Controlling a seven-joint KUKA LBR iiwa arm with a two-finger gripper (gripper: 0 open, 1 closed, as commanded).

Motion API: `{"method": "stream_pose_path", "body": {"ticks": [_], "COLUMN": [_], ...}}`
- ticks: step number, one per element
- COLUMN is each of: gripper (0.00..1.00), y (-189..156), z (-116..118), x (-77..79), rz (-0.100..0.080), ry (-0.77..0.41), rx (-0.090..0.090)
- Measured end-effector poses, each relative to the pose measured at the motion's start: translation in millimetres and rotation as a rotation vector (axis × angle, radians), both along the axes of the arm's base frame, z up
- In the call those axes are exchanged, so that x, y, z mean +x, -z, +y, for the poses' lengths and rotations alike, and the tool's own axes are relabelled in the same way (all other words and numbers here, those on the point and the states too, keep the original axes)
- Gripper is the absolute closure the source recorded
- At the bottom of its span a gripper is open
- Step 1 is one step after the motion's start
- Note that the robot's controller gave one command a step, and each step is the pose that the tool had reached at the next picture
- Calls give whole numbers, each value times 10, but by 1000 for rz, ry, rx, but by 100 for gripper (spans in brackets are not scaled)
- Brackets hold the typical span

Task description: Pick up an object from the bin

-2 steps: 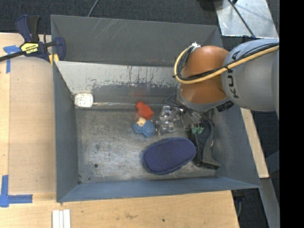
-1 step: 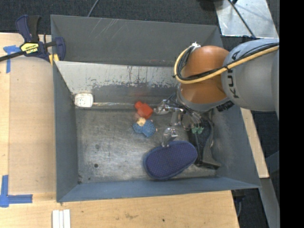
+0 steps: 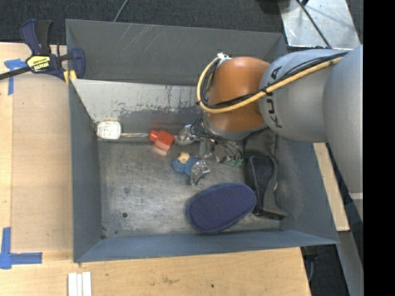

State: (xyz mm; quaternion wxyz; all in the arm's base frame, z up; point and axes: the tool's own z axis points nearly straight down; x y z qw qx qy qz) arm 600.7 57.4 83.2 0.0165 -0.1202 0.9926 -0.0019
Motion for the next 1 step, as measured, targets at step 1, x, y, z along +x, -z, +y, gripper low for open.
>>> {"method": "stream_pose_path", "body": {"ticks": [1], "gripper": [100], "y": [54], "z": [15], "x": [-36], "rz": [11], "ry": [-2], "rx": [1]}}
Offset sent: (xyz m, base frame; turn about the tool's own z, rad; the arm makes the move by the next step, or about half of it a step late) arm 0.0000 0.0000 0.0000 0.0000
